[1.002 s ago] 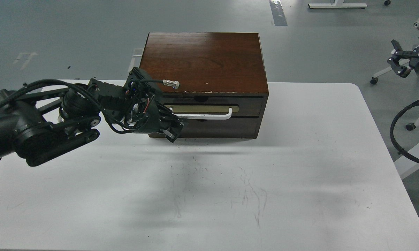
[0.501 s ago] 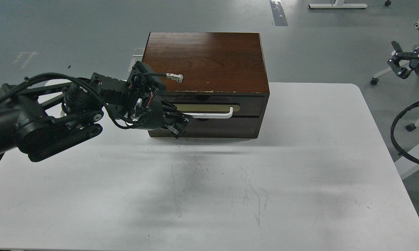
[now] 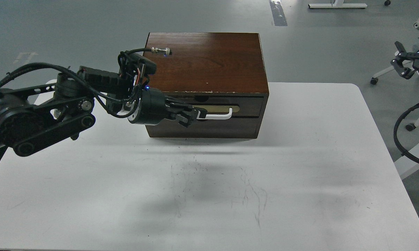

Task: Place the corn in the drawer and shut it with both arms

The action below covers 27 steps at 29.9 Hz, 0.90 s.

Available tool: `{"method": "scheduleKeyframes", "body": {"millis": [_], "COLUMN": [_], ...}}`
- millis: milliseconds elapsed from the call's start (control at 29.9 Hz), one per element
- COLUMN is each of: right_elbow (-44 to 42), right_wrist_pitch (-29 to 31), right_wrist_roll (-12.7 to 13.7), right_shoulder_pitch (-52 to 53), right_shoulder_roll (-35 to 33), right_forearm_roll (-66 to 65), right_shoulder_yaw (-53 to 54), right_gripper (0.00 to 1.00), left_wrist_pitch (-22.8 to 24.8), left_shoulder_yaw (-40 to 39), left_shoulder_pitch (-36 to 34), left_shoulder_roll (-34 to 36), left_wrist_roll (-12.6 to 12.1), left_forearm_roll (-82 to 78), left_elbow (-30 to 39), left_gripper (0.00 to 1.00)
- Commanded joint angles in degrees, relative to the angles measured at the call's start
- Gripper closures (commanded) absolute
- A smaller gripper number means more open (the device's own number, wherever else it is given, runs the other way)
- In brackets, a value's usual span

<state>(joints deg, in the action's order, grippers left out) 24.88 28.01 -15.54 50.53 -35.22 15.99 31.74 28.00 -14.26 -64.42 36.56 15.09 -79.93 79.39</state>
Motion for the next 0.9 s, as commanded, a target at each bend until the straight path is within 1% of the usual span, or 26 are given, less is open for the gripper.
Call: {"method": "scheduleKeyframes", "body": {"millis": [0, 33, 100, 234, 301, 334, 367, 434, 568, 668, 768, 869], "right_elbow": [-0.01, 0.08, 0.17, 0.08, -0.01, -0.01, 0.17, 0.34, -0.01, 0.34, -0.01, 0.34], "right_wrist_pitch": [-0.01, -0.01, -0.01, -0.01, -0.01, -0.01, -0.01, -0.01, -0.01, -0.01, -0.01, -0.01], "right_wrist_roll": [-0.11, -0.11, -0.11, -0.02, -0.02, -0.02, -0.02, -0.11, -0.11, 0.16, 0.16, 0.42], "right_shoulder_pitch": [0.09, 0.09, 0.09, 0.62, 0.62, 0.62, 0.53, 0.18, 0.00, -0.78, -0.88, -1.05], "right_shoulder_roll": [-0.12, -0.20, -0.20, -0.20, 0.14, 0.58, 0.67, 0.85, 1.64, 1.82, 3.39, 5.24], "right_forearm_roll": [0.00, 0.00, 0.00, 0.00, 0.18, 0.18, 0.27, 0.35, 0.53, 0.79, 1.14, 3.16], "right_shoulder_yaw": [0.08, -0.01, 0.08, 1.65, 3.06, 4.81, 5.87, 7.37, 7.64, 7.72, 7.81, 8.07], "right_gripper": [0.00, 0.00, 0.00, 0.00, 0.00, 0.00, 0.00, 0.00, 0.00, 0.00, 0.00, 0.00], "left_wrist_pitch": [0.00, 0.00, 0.00, 0.00, 0.00, 0.00, 0.00, 0.00, 0.00, 0.00, 0.00, 0.00], "left_shoulder_yaw": [-4.88, -6.03, -7.26, -10.60, -10.70, -10.87, -10.96, -11.75, -12.19, -12.72, -12.81, -13.59], "left_shoulder_pitch": [0.52, 0.61, 0.52, 0.61, 1.04, 1.57, 1.75, 1.92, 2.98, 4.99, 6.84, 9.13], "left_shoulder_roll": [2.54, 2.81, 3.16, 2.38, 2.20, 2.02, 1.93, 0.19, -0.09, -0.70, -1.32, -3.50], "left_wrist_roll": [-0.15, -0.24, -0.24, -0.06, -0.06, 0.02, 0.11, -0.32, -0.15, -0.24, -0.15, -0.24], "left_forearm_roll": [19.22, 26.77, 34.28, 53.78, 58.12, 62.14, 64.09, 73.38, 83.69, 91.33, 93.82, 94.35], "left_elbow": [-1.34, -3.08, -5.73, -17.05, -20.40, -23.98, -25.67, -31.21, -34.21, -38.33, -40.71, -44.75], "left_gripper": [0.45, 0.06, 0.05, 0.03, 0.03, 0.03, 0.03, 0.03, 0.02, 0.02, 0.02, 0.02]}}
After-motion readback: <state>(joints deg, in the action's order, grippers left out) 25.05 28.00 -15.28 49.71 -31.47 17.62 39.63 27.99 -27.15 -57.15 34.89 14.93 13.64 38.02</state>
